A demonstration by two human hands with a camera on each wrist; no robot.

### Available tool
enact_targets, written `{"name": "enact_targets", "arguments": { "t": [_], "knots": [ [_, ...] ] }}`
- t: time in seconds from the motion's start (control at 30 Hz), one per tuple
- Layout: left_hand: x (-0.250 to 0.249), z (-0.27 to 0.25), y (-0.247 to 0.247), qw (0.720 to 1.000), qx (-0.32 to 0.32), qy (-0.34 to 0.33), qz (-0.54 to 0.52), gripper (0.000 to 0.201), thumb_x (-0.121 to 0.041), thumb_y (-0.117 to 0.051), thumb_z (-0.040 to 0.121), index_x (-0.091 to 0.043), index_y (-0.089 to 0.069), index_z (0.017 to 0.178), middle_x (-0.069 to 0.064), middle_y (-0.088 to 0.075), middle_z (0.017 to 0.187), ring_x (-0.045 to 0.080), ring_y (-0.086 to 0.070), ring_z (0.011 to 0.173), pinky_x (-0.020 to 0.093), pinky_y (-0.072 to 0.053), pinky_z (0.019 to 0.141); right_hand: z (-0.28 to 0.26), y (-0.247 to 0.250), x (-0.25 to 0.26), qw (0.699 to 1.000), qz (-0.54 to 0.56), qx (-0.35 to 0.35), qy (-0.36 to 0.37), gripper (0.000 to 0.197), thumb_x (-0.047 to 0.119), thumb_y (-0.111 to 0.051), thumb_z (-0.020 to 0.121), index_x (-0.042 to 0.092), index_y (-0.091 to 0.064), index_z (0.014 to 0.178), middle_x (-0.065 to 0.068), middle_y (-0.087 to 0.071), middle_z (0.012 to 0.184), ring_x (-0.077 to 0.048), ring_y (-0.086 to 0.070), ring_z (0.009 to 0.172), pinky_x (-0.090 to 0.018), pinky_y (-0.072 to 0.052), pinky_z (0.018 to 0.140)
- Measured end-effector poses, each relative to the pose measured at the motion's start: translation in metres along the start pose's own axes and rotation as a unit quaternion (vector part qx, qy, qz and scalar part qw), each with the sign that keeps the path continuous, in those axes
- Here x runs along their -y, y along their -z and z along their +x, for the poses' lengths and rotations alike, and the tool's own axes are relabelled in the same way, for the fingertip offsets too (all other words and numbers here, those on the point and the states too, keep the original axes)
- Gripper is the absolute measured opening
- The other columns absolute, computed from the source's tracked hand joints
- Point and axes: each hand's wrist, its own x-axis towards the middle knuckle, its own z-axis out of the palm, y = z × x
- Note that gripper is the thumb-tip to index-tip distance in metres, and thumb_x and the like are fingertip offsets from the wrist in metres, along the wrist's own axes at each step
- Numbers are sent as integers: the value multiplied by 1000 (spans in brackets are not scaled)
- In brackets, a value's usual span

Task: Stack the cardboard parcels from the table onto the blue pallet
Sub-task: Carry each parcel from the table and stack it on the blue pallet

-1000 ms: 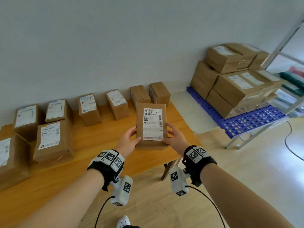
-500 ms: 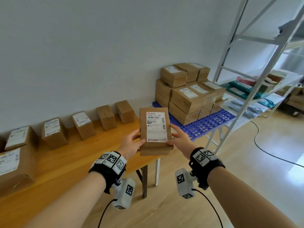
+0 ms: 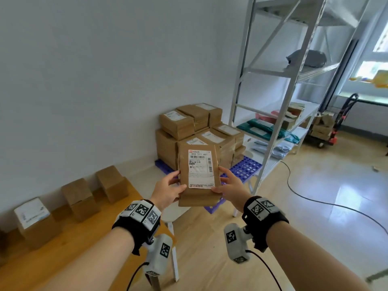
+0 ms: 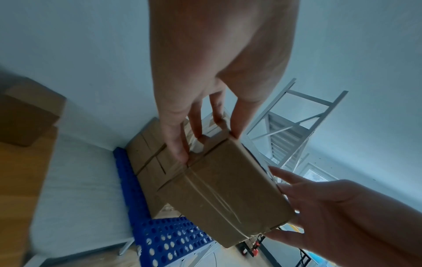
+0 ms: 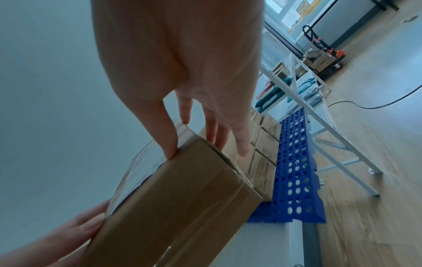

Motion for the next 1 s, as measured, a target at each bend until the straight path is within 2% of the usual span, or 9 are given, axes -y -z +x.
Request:
{"name": "enact_targets", "arguments": {
  "t": [0.1,0.2,0.27,0.37,0.5,0.63,0.73,0.93,1.0],
  "knots": [
    [-14,42,-11,1000,11,-18,17,55,-5,-61,88,-15,-42,139,7,-55,126,23,-55,112,37,-54,81,30,20,13,1000,4,-15,-2,74,-4,-67,79,22,-38,143,-8,-52,126,-24,-55,111,-39,-52,87],
    [-29,81,-23,999,21,-36,13,52,-2,-61,88,-13,-45,136,5,-56,122,19,-56,104,29,-55,67,60,39,26,1000,9,-26,-1,70,-5,-65,81,18,-38,141,-3,-54,114,-15,-56,95,-26,-49,69],
    [-37,103,-32,999,26,-42,6,51,1,-60,88,-11,-45,135,3,-57,120,24,-59,104,27,-56,65,80,50,33,999,10,-31,1,68,-5,-64,82,19,-38,140,2,-54,104,-9,-55,88,-23,-47,64],
    [-42,137,-43,998,36,-45,12,51,0,-62,87,-11,-47,134,5,-59,122,26,-60,107,37,-56,79,109,64,38,999,23,-37,-6,69,-6,-63,81,22,-40,140,-1,-56,109,-14,-57,94,-27,-50,70],
    [-46,178,-59,998,34,-38,24,52,-5,-65,86,-18,-48,134,6,-60,122,23,-62,106,30,-57,67,147,84,40,999,38,-26,-13,74,-4,-66,79,25,-38,141,-8,-47,136,-23,-51,117,-35,-49,86],
    [-53,220,-82,999,27,-27,24,55,-5,-65,86,-17,-45,136,10,-59,121,27,-62,106,42,-56,83,187,110,46,999,43,4,-1,69,-6,-62,83,21,-37,141,-3,-57,117,-19,-57,103,-35,-51,84],
    [-57,251,-103,999,2,-28,39,58,-5,-67,84,-13,-44,137,10,-59,122,25,-59,111,45,-49,96,222,137,51,999,33,30,13,68,-6,-61,83,21,-38,142,-4,-60,117,-18,-60,100,-35,-53,85],
    [-66,303,-159,998,-54,-11,35,58,-11,-71,82,-21,-47,135,4,-58,124,23,-60,109,43,-53,89,293,201,58,995,12,98,21,66,-4,-61,84,19,-38,141,-6,-59,120,-19,-60,102,-34,-54,82],
    [-71,318,-180,997,-76,2,17,58,-11,-70,82,-23,-48,134,4,-60,122,24,-63,105,45,-55,86,319,219,60,993,-3,119,20,69,-1,-64,82,20,-37,142,-5,-62,117,-22,-62,103,-41,-54,88]
  ]
}}
